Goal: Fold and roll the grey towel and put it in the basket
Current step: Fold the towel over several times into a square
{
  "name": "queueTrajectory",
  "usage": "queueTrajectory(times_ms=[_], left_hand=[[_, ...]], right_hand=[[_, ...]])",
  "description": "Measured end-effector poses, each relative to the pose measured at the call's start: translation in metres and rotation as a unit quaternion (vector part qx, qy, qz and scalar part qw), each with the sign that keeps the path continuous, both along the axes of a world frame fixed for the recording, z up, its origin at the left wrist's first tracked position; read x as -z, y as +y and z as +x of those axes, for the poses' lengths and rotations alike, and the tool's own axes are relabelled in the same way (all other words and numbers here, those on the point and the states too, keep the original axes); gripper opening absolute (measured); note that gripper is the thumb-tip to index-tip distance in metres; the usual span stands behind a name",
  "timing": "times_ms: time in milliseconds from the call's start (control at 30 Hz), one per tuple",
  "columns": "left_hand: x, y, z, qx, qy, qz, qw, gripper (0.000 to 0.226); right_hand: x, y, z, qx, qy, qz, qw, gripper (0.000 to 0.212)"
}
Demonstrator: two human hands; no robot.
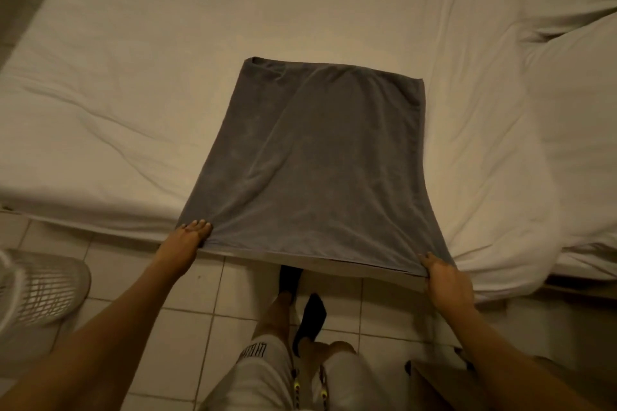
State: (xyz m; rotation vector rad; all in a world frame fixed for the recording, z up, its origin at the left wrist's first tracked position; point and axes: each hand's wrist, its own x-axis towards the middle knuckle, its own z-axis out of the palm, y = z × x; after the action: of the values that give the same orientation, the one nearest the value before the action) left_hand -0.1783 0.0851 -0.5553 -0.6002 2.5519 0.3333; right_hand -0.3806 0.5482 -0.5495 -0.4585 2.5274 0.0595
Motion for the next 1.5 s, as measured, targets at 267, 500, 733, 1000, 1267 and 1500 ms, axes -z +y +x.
queueTrajectory(times_ms=[267, 500, 733, 1000, 1267, 1500], left_hand=[[-0.005, 0.019, -0.103, 0.018, 0.071, -0.022, 0.997, 0.053], [-0.006, -0.002, -0.166, 0.0, 0.043, -0.045, 0.998, 0.064], [-0.016, -0.058, -0.226, -0.055, 0.056, -0.041, 0.996, 0.068], [-0.001, -0.127, -0.308, -0.069, 0.104, -0.041, 0.991, 0.055], [0.052, -0.174, -0.402, -0.081, 0.16, -0.072, 0.981, 0.033], [0.105, -0.185, -0.466, -0.171, 0.248, -0.057, 0.952, 0.023]], right_hand=[[-0.004, -0.05, -0.054, -0.021, 0.062, -0.058, 0.996, 0.048], [-0.004, -0.082, -0.109, -0.008, 0.108, -0.037, 0.993, 0.039], [-0.009, -0.11, -0.187, 0.004, 0.15, 0.027, 0.988, 0.031], [0.004, -0.15, -0.282, 0.063, 0.181, 0.042, 0.981, 0.036], [0.058, -0.193, -0.373, 0.102, 0.225, 0.02, 0.969, 0.027], [0.107, -0.216, -0.448, 0.058, 0.281, 0.036, 0.957, 0.023]])
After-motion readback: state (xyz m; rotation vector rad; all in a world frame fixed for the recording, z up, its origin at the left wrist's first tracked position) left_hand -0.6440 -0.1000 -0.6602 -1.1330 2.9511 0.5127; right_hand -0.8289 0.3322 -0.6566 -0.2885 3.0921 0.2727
